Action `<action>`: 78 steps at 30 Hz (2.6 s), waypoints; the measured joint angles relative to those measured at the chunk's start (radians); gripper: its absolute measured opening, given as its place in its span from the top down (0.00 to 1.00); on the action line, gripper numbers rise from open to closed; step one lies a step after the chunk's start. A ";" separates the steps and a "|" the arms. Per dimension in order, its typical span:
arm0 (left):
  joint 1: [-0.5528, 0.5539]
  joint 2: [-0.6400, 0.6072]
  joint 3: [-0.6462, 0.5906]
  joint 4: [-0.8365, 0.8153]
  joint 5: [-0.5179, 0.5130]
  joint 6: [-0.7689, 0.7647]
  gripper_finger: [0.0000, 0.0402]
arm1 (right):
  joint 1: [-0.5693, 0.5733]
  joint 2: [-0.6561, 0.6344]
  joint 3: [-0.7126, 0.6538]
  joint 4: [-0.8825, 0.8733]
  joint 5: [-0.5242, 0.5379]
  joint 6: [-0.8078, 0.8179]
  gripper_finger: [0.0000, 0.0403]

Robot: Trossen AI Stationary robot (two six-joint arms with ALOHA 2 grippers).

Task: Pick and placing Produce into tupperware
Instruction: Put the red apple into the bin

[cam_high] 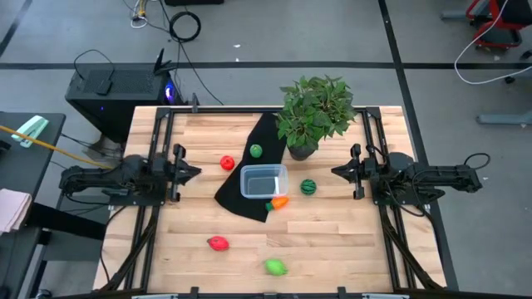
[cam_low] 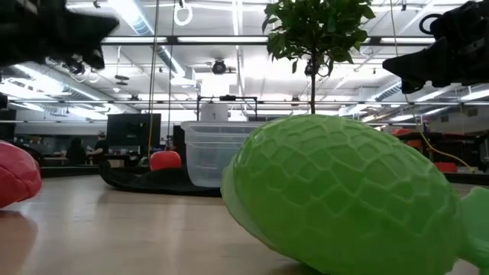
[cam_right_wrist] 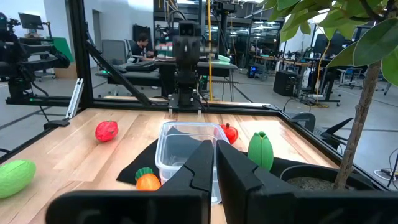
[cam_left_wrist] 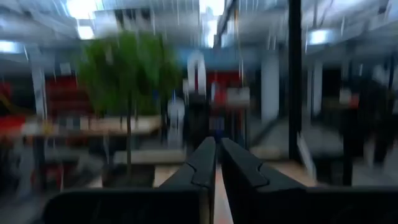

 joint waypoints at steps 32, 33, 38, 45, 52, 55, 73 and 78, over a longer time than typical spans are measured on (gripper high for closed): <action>0.020 0.635 0.788 0.037 -0.060 0.176 0.90 | 0.000 0.001 0.062 0.149 -0.010 0.318 0.93; 0.028 0.650 0.807 0.023 -0.060 0.185 0.90 | 0.001 0.006 0.071 0.168 -0.011 0.344 0.93; 0.069 0.725 0.873 -0.015 -0.061 0.184 0.90 | 0.032 0.026 0.099 0.313 -0.054 0.505 0.93; 0.106 0.807 0.910 -0.014 -0.061 0.183 0.90 | 0.185 0.184 0.099 0.507 -0.078 0.627 0.93; 0.114 0.833 0.910 -0.011 -0.061 0.158 0.91 | 0.397 0.543 0.276 0.619 -0.083 0.509 0.94; 0.114 0.830 0.910 -0.011 -0.060 0.157 0.92 | 0.458 0.675 0.428 0.486 -0.130 0.477 0.94; 0.113 0.831 0.910 -0.009 -0.060 0.051 0.92 | 0.503 1.067 1.032 -0.492 -0.191 0.282 0.93; 0.112 0.831 0.910 -0.008 -0.060 0.009 0.93 | 0.505 1.119 1.034 -0.523 -0.209 0.388 0.93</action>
